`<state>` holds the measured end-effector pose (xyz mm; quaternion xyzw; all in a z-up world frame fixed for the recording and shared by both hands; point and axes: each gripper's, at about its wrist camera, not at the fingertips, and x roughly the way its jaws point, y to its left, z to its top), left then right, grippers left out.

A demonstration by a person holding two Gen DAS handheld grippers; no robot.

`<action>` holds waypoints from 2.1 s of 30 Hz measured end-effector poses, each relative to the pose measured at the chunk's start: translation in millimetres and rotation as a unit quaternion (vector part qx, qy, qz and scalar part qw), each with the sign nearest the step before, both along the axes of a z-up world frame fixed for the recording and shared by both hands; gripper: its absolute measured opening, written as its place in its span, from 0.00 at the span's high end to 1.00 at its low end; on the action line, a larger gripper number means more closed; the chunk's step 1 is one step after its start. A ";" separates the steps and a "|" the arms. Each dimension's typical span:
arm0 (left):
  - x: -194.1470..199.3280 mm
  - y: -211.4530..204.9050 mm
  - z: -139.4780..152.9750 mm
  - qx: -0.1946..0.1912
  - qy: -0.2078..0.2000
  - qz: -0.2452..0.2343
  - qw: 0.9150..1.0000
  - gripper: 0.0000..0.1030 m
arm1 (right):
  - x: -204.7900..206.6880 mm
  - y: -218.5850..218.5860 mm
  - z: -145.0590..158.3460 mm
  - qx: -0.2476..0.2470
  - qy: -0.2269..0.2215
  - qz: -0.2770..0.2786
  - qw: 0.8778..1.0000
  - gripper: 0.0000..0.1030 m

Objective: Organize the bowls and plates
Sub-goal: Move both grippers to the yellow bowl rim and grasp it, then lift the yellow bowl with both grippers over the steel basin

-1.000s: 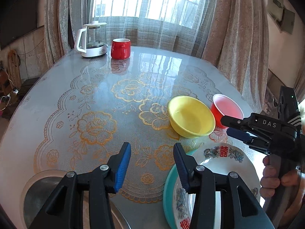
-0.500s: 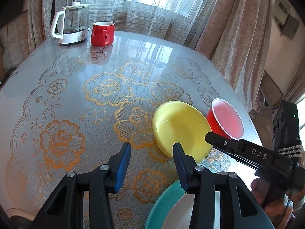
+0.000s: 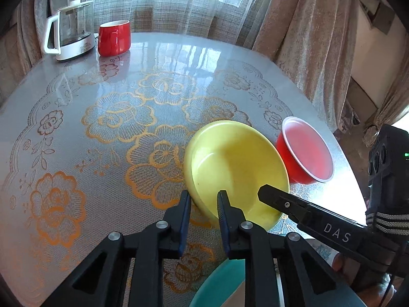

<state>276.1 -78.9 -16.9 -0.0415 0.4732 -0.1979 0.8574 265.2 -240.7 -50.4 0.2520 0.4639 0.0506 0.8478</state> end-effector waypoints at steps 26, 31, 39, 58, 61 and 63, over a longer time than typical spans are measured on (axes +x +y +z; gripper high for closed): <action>-87.4 42.9 50.7 0.004 -0.098 0.043 0.994 0.79 | -36.2 43.6 33.0 0.019 -0.056 0.073 0.996 0.84; -100.6 50.8 51.9 0.007 -0.104 0.048 0.993 0.79 | -46.0 51.6 35.8 0.019 -0.063 0.083 0.994 0.84; -119.5 66.5 52.8 -0.007 -0.099 0.060 0.993 0.79 | -60.1 64.4 39.0 0.022 -0.071 0.100 0.992 0.84; -158.9 107.4 48.6 -0.012 -0.098 0.086 0.991 0.79 | -83.0 108.9 37.3 0.033 -0.073 0.136 0.987 0.84; -165.9 116.5 49.0 -0.012 -0.101 0.091 0.991 0.79 | -85.2 117.7 37.6 0.034 -0.075 0.143 0.986 0.84; -170.2 123.3 49.5 -0.014 -0.102 0.096 0.990 0.79 | -86.2 124.5 37.6 0.034 -0.076 0.149 0.985 0.84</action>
